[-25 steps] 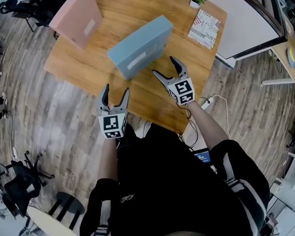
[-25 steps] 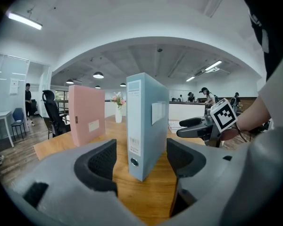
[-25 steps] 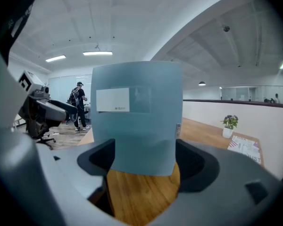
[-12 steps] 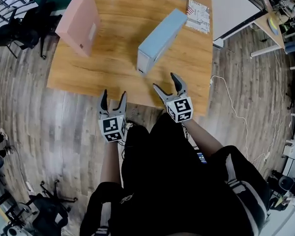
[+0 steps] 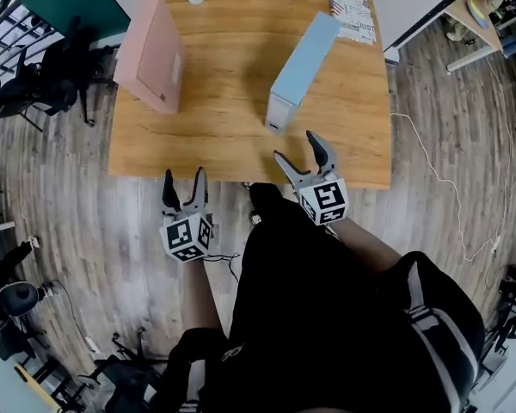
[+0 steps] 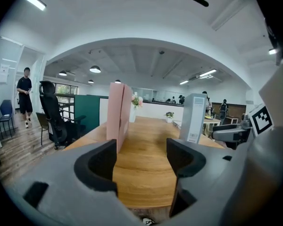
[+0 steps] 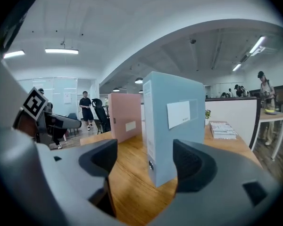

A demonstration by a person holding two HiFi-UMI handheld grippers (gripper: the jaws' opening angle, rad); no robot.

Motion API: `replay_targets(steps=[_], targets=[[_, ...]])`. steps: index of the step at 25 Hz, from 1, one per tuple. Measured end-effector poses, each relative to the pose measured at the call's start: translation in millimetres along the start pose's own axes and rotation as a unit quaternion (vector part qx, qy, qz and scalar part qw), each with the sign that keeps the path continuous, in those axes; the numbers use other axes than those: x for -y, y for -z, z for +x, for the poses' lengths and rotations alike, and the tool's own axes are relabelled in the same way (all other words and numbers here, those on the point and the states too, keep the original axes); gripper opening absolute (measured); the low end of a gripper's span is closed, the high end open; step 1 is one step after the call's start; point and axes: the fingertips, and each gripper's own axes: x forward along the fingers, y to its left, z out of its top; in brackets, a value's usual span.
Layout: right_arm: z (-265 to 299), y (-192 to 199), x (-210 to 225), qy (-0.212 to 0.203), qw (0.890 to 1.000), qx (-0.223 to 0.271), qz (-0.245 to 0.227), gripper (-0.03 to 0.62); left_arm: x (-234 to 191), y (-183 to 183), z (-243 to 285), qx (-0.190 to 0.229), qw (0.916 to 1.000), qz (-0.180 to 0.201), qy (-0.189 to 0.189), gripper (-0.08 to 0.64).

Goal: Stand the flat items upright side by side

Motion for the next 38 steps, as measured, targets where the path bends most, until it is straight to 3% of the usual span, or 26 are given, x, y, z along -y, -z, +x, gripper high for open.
replay_targets(steps=[7,11,14,17,19,22,24,29,34,38], targets=[[21,-10,9,0.043,0.999,0.013,0.015,0.376,-73,-67,28,0.037,0.998,0.049,0.014,0.345],[29,-4,19,0.077,0.996,0.003,0.049,0.38,-103,-103,50,0.029,0.9956,0.071,0.054,0.345],[28,-4,19,0.099,0.994,0.0,0.044,0.385,-114,-146,60,0.037,0.9904,0.089,0.099,0.345],[34,-10,18,0.119,0.992,0.008,0.029,0.389,-122,-197,74,0.068,0.9875,0.056,0.131,0.336],[34,-14,14,0.135,0.99,0.013,0.028,0.391,-125,-224,84,0.087,0.9849,0.018,0.148,0.278],[36,-21,11,0.165,0.986,0.023,0.02,0.399,-125,-248,109,0.09,0.9796,-0.045,0.174,0.318],[38,-27,14,0.199,0.979,0.029,0.025,0.407,-122,-255,137,0.073,0.9762,-0.068,0.193,0.341],[51,-48,12,0.271,0.961,0.047,0.037,0.41,-134,-255,179,0.036,0.9713,-0.089,0.217,0.308],[61,-64,18,0.356,0.931,0.059,0.045,0.408,-135,-243,211,0.001,0.9604,-0.128,0.247,0.27],[63,-67,25,0.396,0.916,0.046,0.048,0.397,-124,-232,215,-0.022,0.9588,-0.101,0.264,0.272]])
